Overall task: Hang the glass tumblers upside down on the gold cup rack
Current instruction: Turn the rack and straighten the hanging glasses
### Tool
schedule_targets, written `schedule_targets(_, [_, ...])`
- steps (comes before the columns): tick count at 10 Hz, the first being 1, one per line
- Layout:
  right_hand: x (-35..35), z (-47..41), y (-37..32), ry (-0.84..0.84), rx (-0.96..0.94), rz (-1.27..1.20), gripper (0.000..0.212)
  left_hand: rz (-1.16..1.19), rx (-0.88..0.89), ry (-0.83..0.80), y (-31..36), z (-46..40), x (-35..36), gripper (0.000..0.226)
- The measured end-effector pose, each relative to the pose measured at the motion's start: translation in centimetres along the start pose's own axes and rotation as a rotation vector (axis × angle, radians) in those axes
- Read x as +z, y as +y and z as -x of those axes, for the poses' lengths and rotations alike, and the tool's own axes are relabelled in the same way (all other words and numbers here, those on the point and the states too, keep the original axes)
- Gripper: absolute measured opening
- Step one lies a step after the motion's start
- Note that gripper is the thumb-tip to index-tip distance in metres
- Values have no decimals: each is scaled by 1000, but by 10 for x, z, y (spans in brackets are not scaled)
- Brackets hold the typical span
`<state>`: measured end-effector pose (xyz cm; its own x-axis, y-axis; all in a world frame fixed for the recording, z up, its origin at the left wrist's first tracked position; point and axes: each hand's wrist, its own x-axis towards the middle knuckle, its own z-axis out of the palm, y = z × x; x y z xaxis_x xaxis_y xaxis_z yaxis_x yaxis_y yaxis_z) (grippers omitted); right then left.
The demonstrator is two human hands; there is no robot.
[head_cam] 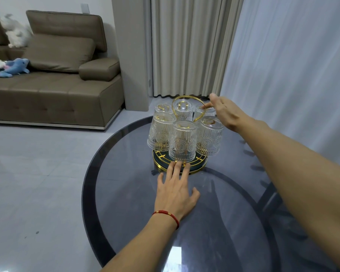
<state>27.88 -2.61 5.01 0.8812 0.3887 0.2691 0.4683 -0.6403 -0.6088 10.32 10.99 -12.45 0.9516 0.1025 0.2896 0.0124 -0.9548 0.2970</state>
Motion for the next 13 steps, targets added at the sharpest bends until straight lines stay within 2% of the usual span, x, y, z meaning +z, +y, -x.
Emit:
schedule_targets(3, [2, -5, 11, -3, 19, -46, 71, 0, -2, 4, 0, 0, 0, 74])
schedule_targets(5, [5, -3, 15, -21, 67, -105, 59, -3, -4, 4, 0, 0, 0, 74])
schedule_targets(11, [6, -5, 18, -7, 59, -85, 69, 11, -6, 6, -1, 0, -1, 74])
schedule_targets(13, [4, -4, 16, 14, 44, -172, 70, 8, -5, 11, 0, 1, -1, 74])
